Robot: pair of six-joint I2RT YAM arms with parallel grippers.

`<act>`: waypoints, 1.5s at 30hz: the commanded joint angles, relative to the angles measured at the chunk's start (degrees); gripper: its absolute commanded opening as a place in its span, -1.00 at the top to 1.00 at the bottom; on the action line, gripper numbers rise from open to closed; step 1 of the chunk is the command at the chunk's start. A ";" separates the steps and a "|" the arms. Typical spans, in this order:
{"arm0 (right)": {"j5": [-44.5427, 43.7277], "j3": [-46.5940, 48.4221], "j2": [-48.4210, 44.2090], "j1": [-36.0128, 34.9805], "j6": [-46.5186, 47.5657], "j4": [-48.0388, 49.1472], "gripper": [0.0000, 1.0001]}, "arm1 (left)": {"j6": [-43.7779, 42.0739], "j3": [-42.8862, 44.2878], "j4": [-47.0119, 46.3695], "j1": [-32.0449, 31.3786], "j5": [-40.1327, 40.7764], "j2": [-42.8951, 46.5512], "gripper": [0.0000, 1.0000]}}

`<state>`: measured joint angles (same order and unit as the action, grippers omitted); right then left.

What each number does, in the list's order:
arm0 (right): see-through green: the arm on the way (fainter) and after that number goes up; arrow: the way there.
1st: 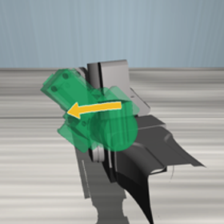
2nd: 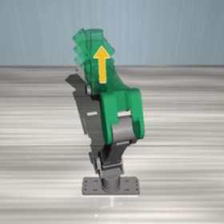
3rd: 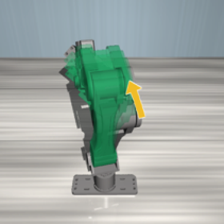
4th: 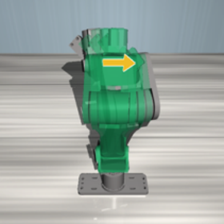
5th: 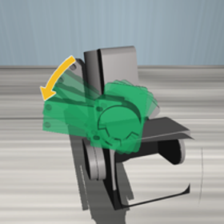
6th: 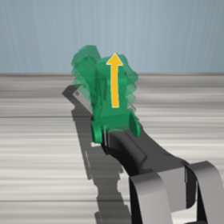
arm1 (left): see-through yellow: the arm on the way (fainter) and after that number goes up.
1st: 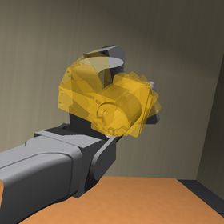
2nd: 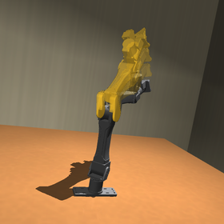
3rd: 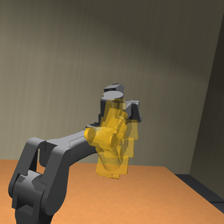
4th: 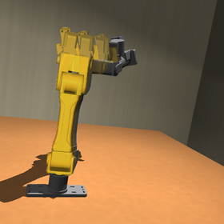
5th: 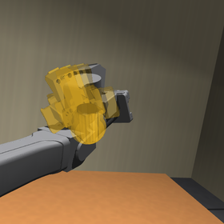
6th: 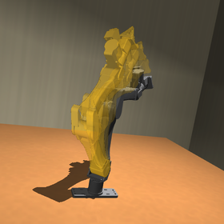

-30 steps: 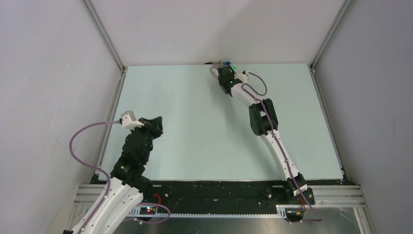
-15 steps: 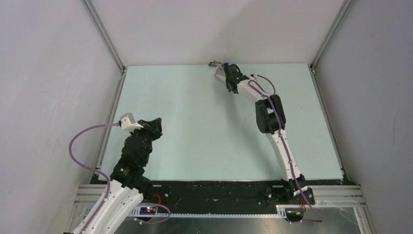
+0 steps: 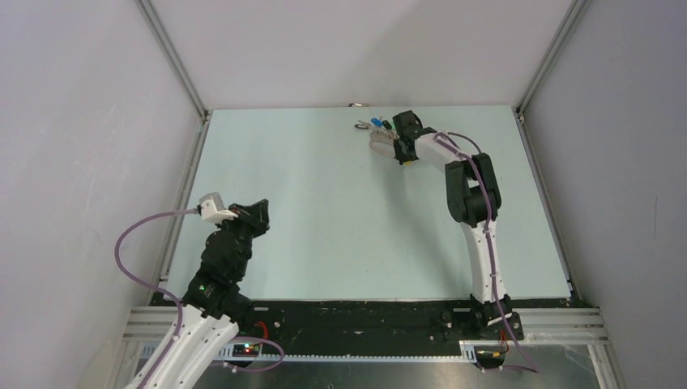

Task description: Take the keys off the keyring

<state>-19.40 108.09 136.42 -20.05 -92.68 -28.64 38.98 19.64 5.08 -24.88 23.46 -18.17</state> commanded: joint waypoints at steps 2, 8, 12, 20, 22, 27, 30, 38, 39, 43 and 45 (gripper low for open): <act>2.89 -12.83 -7.15 0.52 4.91 -11.68 1.00 | -3.51 -0.20 0.33 0.27 0.50 -1.84 0.56; 1.39 -33.83 -20.23 -1.54 2.63 -8.18 1.00 | -4.11 -0.07 0.29 0.27 -1.00 -4.07 0.56; -1.32 -42.83 -27.46 -5.40 -0.31 -7.41 1.00 | -4.09 0.05 0.21 0.27 -1.69 -4.07 0.56; -3.34 -44.43 -35.48 -8.28 13.81 5.76 1.00 | -4.73 -0.23 -0.49 0.27 -1.66 -5.48 0.56; -3.24 -44.45 -37.35 -8.06 19.50 9.60 0.94 | -5.08 -0.22 -0.74 0.27 -1.83 -5.80 0.56; -0.42 -44.46 -39.72 -6.51 35.57 17.62 0.21 | -6.92 -0.70 -2.08 0.21 -2.82 -6.31 0.48; 5.57 -44.32 -39.75 -3.94 42.69 20.67 0.06 | -7.75 -1.49 -3.36 0.27 -3.52 -7.64 0.39; 14.40 -39.33 -36.06 -1.11 67.49 21.39 -0.30 | -9.74 -2.01 -9.57 0.23 -9.92 -13.55 -0.08; 15.36 -37.55 -34.87 -0.66 71.01 20.84 -0.30 | -9.90 -2.04 -10.01 0.21 -10.49 -14.39 -0.13; 18.59 -31.97 -31.10 0.18 78.21 16.20 -0.25 | -11.22 -2.53 -12.28 0.14 -13.23 -15.55 -0.24; 18.71 -29.88 -29.73 0.06 80.81 14.71 -0.23 | -11.66 -2.96 -13.29 0.18 -13.90 -15.69 -0.29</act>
<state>-3.84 72.69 104.09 -20.32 -23.33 -10.72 29.91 17.54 -2.59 -24.88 12.75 -33.76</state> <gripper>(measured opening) 0.624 0.624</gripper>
